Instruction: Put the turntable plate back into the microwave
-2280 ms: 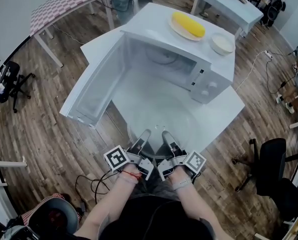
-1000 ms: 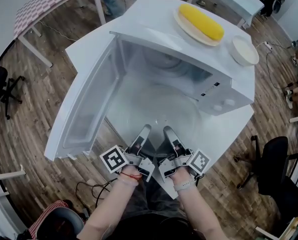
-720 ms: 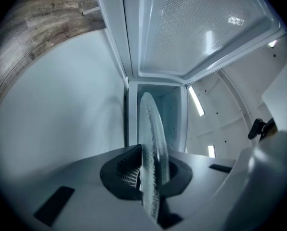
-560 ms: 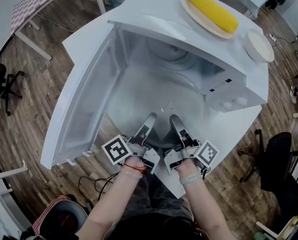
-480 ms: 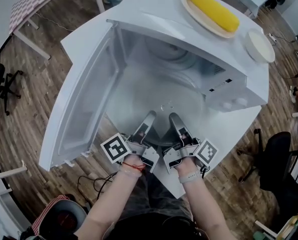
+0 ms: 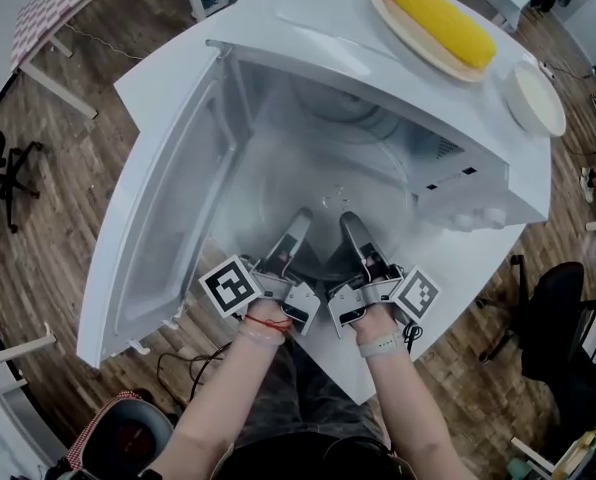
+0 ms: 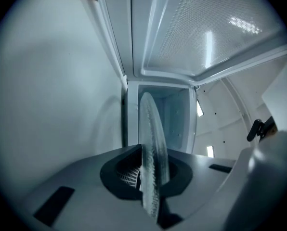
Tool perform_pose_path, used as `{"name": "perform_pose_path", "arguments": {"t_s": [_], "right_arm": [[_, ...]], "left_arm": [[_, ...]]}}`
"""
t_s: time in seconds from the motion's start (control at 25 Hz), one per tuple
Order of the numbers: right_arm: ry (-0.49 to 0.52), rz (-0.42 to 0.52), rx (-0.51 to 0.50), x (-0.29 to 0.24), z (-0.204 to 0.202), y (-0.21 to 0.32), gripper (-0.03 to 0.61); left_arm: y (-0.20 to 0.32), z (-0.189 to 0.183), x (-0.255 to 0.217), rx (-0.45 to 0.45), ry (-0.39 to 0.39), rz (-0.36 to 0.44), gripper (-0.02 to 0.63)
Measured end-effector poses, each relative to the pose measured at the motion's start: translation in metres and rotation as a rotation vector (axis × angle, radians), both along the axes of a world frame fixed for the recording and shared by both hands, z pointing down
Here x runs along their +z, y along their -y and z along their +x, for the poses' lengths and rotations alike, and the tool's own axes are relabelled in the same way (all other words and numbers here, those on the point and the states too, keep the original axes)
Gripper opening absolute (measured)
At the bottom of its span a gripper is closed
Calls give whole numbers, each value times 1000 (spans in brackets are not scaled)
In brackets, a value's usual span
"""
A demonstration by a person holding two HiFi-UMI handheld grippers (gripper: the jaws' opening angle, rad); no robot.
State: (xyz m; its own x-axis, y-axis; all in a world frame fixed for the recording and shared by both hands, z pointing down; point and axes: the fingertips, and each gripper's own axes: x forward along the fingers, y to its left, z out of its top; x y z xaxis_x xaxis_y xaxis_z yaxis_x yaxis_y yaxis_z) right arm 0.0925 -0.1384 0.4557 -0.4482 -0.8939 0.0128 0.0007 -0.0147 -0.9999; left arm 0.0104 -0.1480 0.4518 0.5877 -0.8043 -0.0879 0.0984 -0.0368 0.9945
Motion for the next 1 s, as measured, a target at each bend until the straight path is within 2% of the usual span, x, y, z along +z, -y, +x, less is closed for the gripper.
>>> {"name": "perform_pose_path", "arguments": {"t_s": [1.0], "right_arm": [[1,21,-3,3,-2,50,52]], "left_arm": [[48,-4,2,-18,12,22,31]]}}
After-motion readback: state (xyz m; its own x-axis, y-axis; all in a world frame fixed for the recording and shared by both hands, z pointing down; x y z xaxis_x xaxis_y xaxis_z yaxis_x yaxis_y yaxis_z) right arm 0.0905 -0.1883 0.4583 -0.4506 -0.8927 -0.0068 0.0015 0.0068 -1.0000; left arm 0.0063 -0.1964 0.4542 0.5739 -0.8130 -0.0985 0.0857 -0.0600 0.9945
